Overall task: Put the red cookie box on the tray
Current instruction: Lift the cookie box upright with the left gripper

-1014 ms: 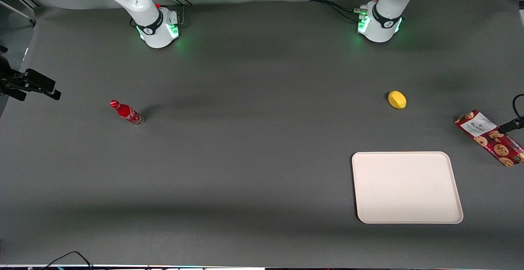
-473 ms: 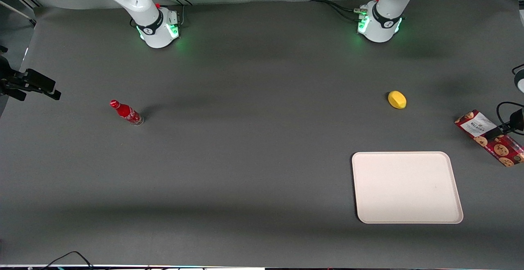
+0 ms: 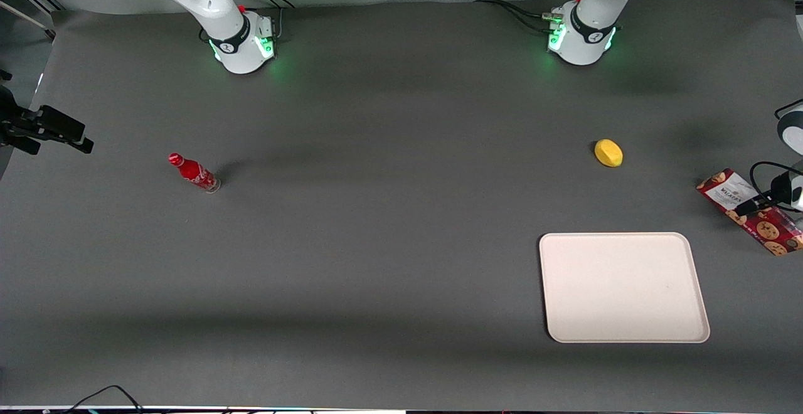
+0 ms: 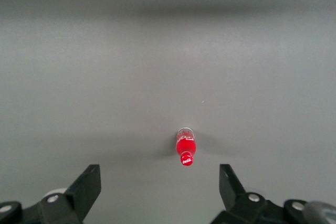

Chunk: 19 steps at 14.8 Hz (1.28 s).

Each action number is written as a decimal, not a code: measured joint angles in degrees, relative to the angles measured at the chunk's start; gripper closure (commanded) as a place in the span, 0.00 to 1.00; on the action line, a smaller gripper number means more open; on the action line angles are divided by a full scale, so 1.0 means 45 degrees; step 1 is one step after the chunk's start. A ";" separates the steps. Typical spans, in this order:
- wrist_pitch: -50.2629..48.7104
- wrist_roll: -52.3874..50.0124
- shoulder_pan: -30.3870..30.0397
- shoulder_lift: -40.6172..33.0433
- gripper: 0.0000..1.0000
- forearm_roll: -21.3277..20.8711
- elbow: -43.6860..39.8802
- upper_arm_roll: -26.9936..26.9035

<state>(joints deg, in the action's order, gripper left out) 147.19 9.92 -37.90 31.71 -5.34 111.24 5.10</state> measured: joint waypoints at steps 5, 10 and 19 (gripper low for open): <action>-0.0004 -0.0008 0.0004 -0.0001 0.95 0.0106 -0.0001 0.0126; -0.0086 0.0581 0.0002 -0.0065 1.00 0.0111 -0.0084 0.0142; -0.7612 0.1156 0.1326 -0.1454 1.00 0.0071 -0.3736 0.0557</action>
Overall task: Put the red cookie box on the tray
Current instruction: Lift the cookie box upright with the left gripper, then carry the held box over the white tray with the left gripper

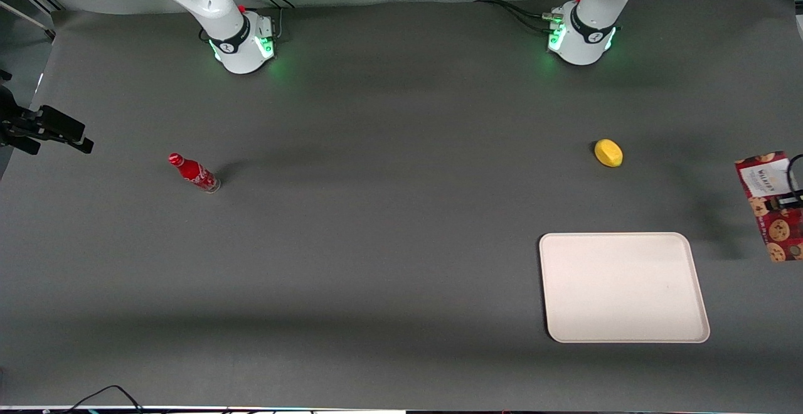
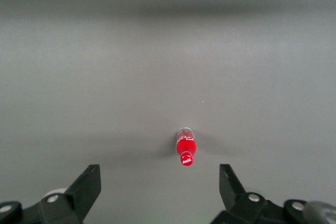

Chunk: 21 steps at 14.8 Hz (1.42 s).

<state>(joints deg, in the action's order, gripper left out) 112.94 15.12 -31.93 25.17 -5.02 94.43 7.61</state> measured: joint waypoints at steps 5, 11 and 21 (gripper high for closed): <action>-0.1428 -0.0011 0.1416 -0.1001 1.00 -0.0005 -0.0748 0.0064; -0.0138 -0.0011 0.2905 -0.0356 1.00 0.0001 -0.0801 0.0122; 0.3234 -0.0604 0.3494 0.3313 1.00 0.0014 -0.1746 0.0115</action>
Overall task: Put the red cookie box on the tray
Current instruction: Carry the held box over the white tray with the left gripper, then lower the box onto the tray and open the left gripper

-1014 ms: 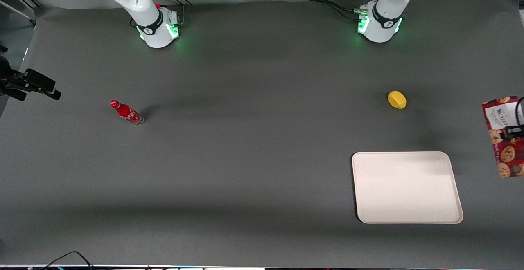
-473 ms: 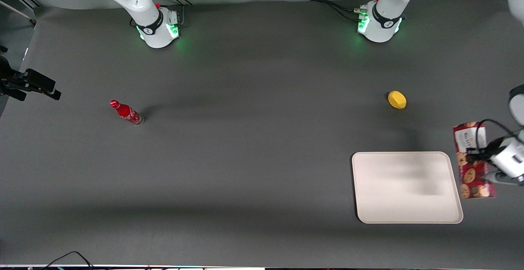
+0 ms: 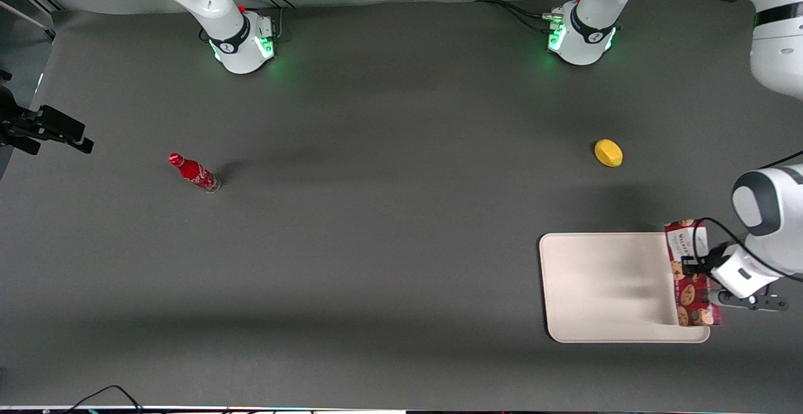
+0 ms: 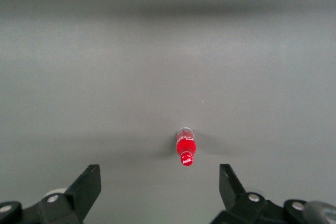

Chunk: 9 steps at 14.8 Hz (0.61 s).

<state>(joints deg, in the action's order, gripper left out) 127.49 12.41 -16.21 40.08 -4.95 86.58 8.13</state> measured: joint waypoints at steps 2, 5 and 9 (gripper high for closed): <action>0.0450 -0.0148 0.0143 0.0196 1.00 -0.0001 -0.0052 -0.0008; 0.0908 -0.0149 0.0151 0.0418 1.00 -0.0007 -0.0057 -0.0069; 0.1133 -0.0149 0.0135 0.0568 1.00 -0.0012 -0.0058 -0.0185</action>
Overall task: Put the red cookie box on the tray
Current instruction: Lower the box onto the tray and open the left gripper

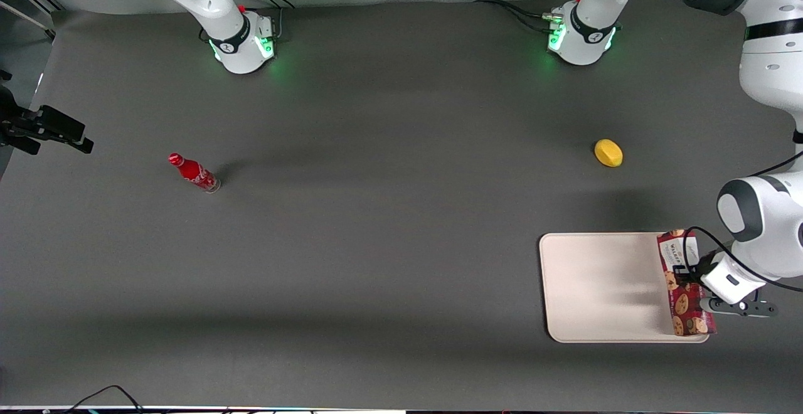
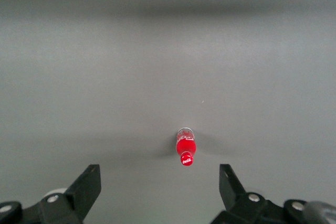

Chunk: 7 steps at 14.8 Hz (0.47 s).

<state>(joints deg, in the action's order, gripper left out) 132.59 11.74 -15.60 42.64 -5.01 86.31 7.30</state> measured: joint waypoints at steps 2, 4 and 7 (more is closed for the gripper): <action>0.0000 0.0000 -0.0018 0.0063 1.00 0.0000 0.0000 -0.0060; 0.0003 0.0000 -0.0022 0.0130 1.00 0.0000 0.0000 -0.0083; 0.0026 -0.0095 -0.0069 0.0198 0.41 0.0006 0.0000 -0.0099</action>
<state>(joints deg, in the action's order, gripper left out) 132.71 11.31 -15.91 43.53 -4.98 86.31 6.85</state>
